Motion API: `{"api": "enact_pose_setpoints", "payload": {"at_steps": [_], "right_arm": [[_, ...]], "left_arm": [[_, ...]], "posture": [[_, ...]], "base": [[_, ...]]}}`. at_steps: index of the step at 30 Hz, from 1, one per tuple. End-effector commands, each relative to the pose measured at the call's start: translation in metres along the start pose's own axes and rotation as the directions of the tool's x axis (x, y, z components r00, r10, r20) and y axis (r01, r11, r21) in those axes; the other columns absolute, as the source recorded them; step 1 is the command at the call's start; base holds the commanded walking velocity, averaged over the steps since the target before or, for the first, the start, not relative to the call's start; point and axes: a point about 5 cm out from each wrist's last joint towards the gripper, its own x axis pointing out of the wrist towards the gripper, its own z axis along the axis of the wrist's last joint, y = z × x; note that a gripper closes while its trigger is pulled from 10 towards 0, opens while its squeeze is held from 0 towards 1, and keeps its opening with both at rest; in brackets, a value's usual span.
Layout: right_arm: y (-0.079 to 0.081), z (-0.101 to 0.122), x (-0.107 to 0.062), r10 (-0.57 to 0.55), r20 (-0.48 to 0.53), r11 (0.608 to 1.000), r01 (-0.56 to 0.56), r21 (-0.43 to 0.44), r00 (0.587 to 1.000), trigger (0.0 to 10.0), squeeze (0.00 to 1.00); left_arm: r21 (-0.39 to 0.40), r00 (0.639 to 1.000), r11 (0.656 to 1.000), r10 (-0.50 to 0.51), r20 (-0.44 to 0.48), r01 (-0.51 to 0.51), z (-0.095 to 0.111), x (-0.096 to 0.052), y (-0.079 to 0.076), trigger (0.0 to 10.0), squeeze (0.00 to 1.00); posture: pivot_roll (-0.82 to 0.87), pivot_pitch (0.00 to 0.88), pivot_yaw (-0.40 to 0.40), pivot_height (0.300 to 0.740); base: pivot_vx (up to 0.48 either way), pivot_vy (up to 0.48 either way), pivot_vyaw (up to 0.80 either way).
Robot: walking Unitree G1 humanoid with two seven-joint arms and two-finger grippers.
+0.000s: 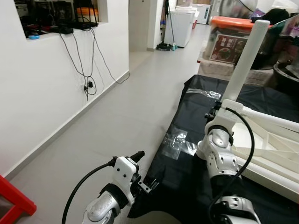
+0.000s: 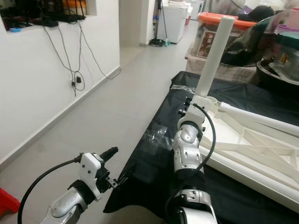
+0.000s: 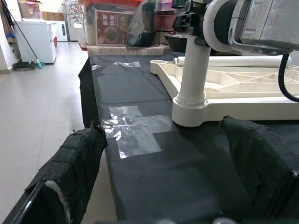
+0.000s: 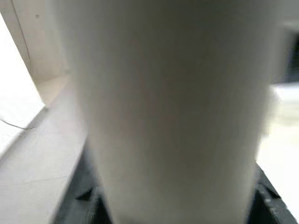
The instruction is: Building children table
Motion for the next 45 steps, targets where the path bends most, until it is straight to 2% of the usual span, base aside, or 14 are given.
{"api": "enact_pose_setpoints", "payload": {"at_steps": [1, 5, 6, 11, 17, 19, 27, 29, 30, 31, 32, 38, 42, 45], "right_arm": [[0.008, -0.009, -0.001, 0.062, -0.038, 0.995, -0.059, 0.086, 0.997, 10.0, 1.00], [0.022, -0.002, 0.001, 0.286, 0.023, 0.947, -0.286, 0.147, 0.958, 10.0, 0.97], [0.025, -0.001, 0.002, 0.372, 0.038, 0.913, -0.373, 0.164, 0.928, 10.0, 0.00], [0.022, 0.003, 0.005, 0.491, 0.057, 0.850, -0.492, 0.189, 0.869, 10.0, 0.00], [0.022, 0.000, -0.014, 0.899, -0.049, 0.435, -0.875, 0.211, 0.435, 10.0, 0.00], [0.019, -0.001, -0.026, 0.971, -0.096, 0.233, -0.952, 0.198, 0.218, 10.0, 0.00], [0.025, -0.008, -0.036, 0.972, -0.195, -0.093, -0.976, 0.197, -0.132, 10.0, 0.00], [0.026, -0.009, -0.035, 0.967, -0.209, -0.104, -0.976, 0.193, -0.144, 10.0, 0.00], [0.027, -0.011, -0.036, 0.961, -0.231, -0.112, -0.977, 0.182, -0.153, 4.4, 0.00], [0.027, -0.011, -0.036, 0.961, -0.231, -0.112, -0.977, 0.182, -0.153, 4.4, 0.00], [0.027, -0.012, -0.036, 0.956, -0.244, -0.120, -0.976, 0.179, -0.163, 0.0, 0.00], [0.028, -0.017, -0.036, 0.945, -0.299, -0.098, -0.988, 0.116, -0.129, 0.0, 0.00], [0.034, -0.013, -0.022, 0.961, -0.249, 0.134, -0.990, 0.037, 0.121, 0.0, 0.00], [0.028, -0.008, 0.009, 0.770, -0.165, 0.622, -0.783, -0.017, 0.616, 0.0, 0.00]], "left_arm": [[0.006, 1.000, 1.000, -0.007, -0.007, 0.008, -0.002, 0.000, -0.001, 10.0, 0.00], [0.002, 1.000, 1.000, -0.009, -0.008, 0.009, -0.003, 0.000, -0.002, 10.0, 0.00], [0.000, 1.000, 1.000, -0.009, -0.010, 0.009, -0.003, 0.000, -0.002, 10.0, 0.00], [-0.002, 1.000, 1.000, -0.010, -0.011, 0.010, -0.004, 0.000, -0.002, 10.0, 0.00], [-0.006, 1.000, 1.000, -0.016, -0.017, 0.016, -0.005, 0.000, -0.002, 10.0, 0.00], [-0.006, 1.000, 1.000, -0.019, -0.018, 0.019, -0.005, 0.001, -0.002, 10.0, 0.00], [-0.003, 1.000, 1.000, -0.010, -0.016, 0.010, -0.004, 0.001, 0.000, 10.0, 0.00], [-0.003, 1.000, 1.000, -0.010, -0.016, 0.010, -0.004, 0.001, 0.000, 10.0, 0.00], [-0.003, 1.000, 1.000, -0.010, -0.016, 0.010, -0.004, 0.001, 0.000, 10.0, 0.00], [-0.003, 1.000, 1.000, -0.010, -0.016, 0.010, -0.004, 0.001, 0.000, 10.0, 0.00], [-0.003, 1.000, 1.000, -0.010, -0.017, 0.010, -0.004, 0.001, 0.000, 10.0, 0.00], [-0.002, 1.000, 1.000, -0.009, -0.018, 0.009, -0.004, 0.001, 0.000, 10.0, 0.00], [-0.002, 1.000, 1.000, -0.010, -0.019, 0.010, -0.004, 0.000, 0.000, 10.0, 0.00], [-0.002, 1.000, 1.000, -0.010, -0.019, 0.010, -0.004, 0.000, 0.000, 10.0, 0.00]], "posture": [[0.03, 0.000, -0.060, 0.740], [0.03, 0.000, -0.063, 0.740], [0.03, 0.000, -0.063, 0.740], [0.03, 0.000, -0.060, 0.740], [0.02, 0.000, -0.058, 0.740], [0.02, 0.000, -0.060, 0.740], [0.03, 0.000, -0.061, 0.740], [0.03, 0.000, -0.060, 0.740], [0.03, 0.000, -0.059, 0.740], [0.03, 0.000, -0.059, 0.740], [0.03, 0.000, -0.059, 0.740], [0.03, 0.000, -0.059, 0.740], [0.03, 0.003, -0.056, 0.740], [0.03, 0.004, -0.056, 0.740]], "base": [[0.000, 0.000, 0.00], [0.000, 0.000, 0.00], [0.000, 0.000, 0.00], [0.000, 0.000, 0.00], [0.000, 0.000, 0.00], [0.000, 0.000, 0.00], [0.000, 0.000, 0.00], [0.000, 0.000, 0.00], [0.000, 0.000, 0.00], [0.000, 0.000, 0.00], [0.000, 0.000, 0.00], [0.000, 0.000, 0.00], [0.000, 0.000, 0.00], [0.000, 0.000, 0.00]]}}
